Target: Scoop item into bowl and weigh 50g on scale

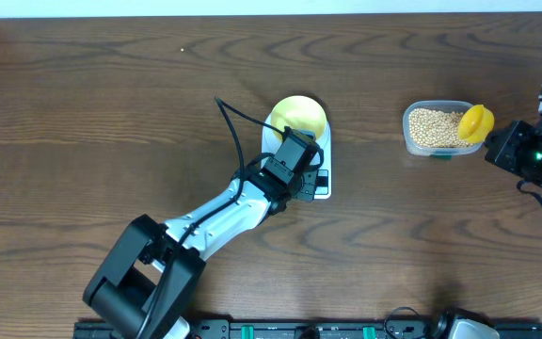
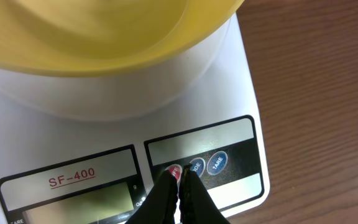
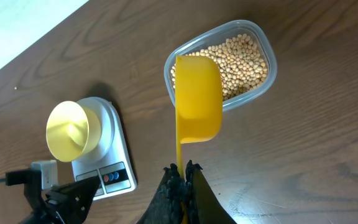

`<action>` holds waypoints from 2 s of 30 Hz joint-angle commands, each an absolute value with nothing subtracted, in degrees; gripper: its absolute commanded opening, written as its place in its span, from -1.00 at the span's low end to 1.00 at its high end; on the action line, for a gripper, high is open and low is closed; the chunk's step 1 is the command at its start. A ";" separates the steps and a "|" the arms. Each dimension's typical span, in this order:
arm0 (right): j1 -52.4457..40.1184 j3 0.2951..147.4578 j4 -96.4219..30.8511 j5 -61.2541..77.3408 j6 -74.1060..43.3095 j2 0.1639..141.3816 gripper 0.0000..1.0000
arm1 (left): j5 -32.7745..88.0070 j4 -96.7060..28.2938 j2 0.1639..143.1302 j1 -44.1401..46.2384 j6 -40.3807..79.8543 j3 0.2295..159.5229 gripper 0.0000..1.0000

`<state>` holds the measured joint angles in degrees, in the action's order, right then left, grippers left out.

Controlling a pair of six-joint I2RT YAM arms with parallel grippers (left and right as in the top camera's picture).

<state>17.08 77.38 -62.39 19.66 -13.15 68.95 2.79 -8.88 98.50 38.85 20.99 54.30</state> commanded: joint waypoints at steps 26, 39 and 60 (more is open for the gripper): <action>17.15 77.12 -63.22 19.59 -11.68 69.01 -0.98 | 1.85 -8.73 101.60 38.87 21.30 54.43 -0.86; 17.15 77.12 -63.20 19.59 -11.70 69.01 -0.98 | 1.85 -8.64 102.21 38.87 21.30 54.43 -0.85; 17.15 77.12 -63.46 19.64 -11.70 69.01 -0.98 | 1.87 -8.80 102.61 38.87 21.34 54.43 -0.85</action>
<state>17.08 77.38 -63.22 19.66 -12.71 68.95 2.79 -8.60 101.47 38.85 20.99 54.30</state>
